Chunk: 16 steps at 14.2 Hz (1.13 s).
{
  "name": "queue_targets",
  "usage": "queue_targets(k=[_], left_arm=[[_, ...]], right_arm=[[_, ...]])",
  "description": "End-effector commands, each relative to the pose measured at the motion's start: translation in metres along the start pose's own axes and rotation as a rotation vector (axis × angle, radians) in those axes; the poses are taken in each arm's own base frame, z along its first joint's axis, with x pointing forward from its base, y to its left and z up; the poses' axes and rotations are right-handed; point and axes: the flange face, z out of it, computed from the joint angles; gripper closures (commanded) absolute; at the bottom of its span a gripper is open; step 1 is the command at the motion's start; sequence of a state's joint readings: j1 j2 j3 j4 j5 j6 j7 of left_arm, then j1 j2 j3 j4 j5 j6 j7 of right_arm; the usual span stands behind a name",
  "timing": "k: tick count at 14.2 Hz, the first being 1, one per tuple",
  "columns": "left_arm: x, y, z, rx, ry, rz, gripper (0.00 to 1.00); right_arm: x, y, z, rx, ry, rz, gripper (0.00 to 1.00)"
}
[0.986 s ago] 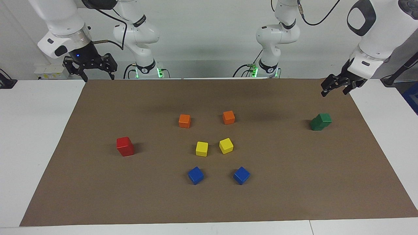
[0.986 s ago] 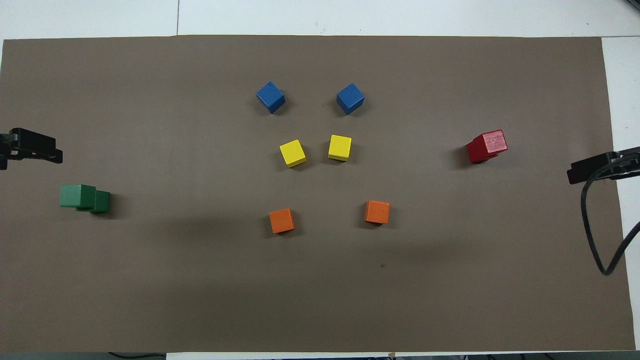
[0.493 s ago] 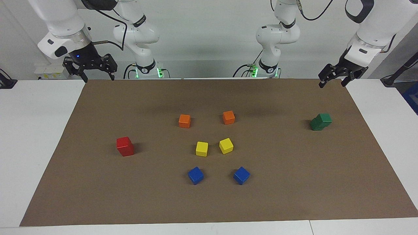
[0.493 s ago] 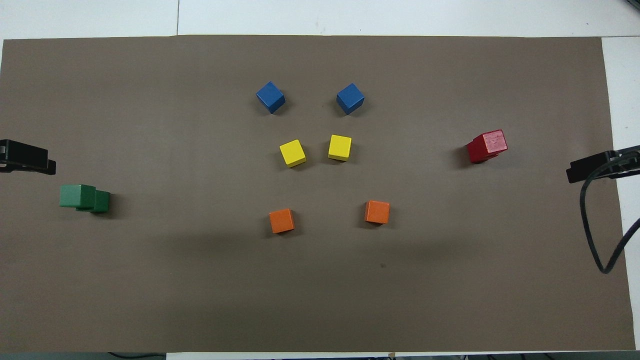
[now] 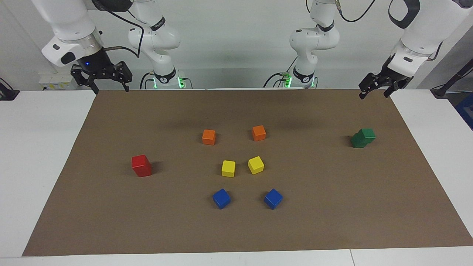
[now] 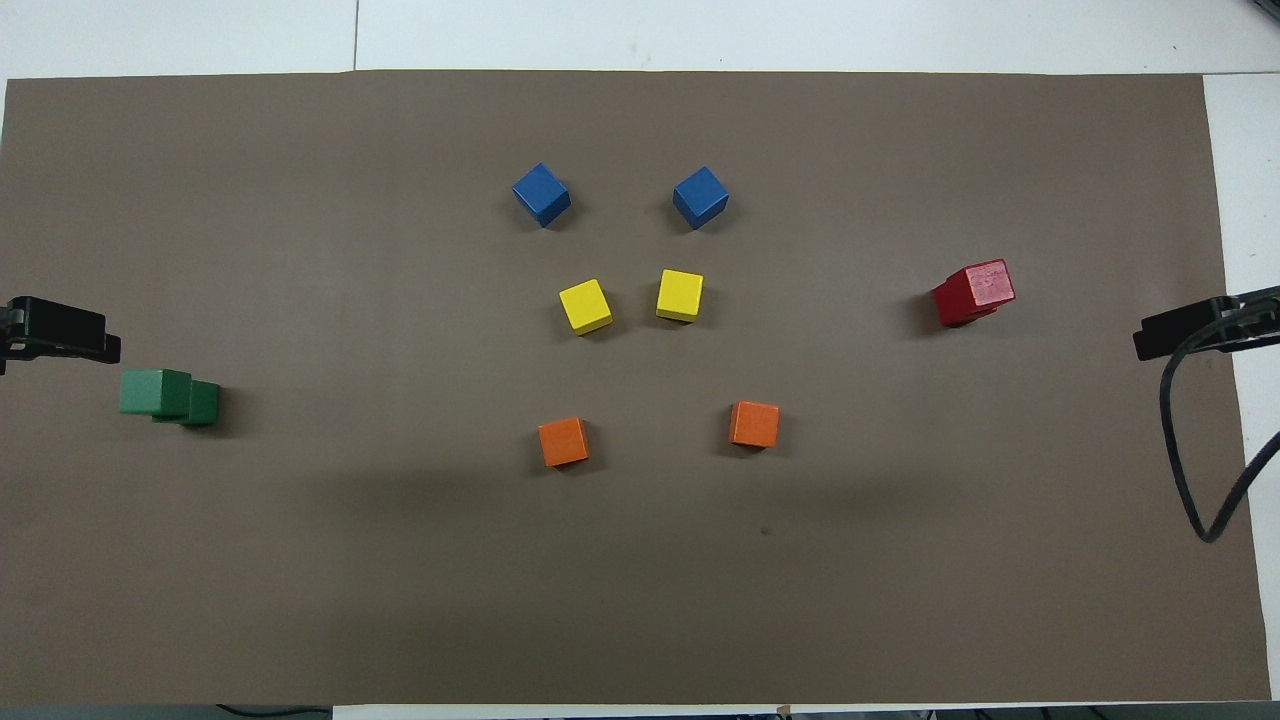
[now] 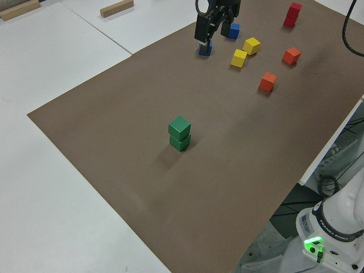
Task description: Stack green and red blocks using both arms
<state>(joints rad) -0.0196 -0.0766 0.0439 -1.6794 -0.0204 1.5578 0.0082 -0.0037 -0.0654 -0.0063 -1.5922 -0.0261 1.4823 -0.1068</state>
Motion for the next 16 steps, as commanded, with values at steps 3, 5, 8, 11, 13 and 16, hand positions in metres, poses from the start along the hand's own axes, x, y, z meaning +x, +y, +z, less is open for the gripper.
queue_targets(k=[3,5,8,11,13,16], left_arm=[[-0.0072,0.0009,-0.0013,0.005,-0.001,-0.01,0.0],[-0.0083,0.0001,-0.0023,0.005,-0.004,-0.011,0.0],[-0.0085,0.0057,-0.0027,0.005,-0.004,-0.001,0.0],[-0.0082,0.0057,-0.0023,0.005,-0.003,0.001,0.0],[-0.0083,0.0057,-0.0021,0.005,-0.004,0.001,0.0],[-0.008,0.0065,-0.0024,0.005,-0.001,0.002,0.0]], right_arm=[[0.0063,0.0042,-0.0033,-0.011,0.023,0.019,0.0],[0.0064,0.005,-0.0041,-0.011,0.026,0.021,0.0],[0.007,0.0051,-0.0047,-0.011,0.033,0.022,0.0],[0.007,0.005,-0.0047,-0.01,0.033,0.022,0.0],[0.007,0.005,-0.0047,-0.01,0.033,0.022,0.0],[0.0071,0.0041,-0.0047,-0.01,0.033,0.022,0.0]])
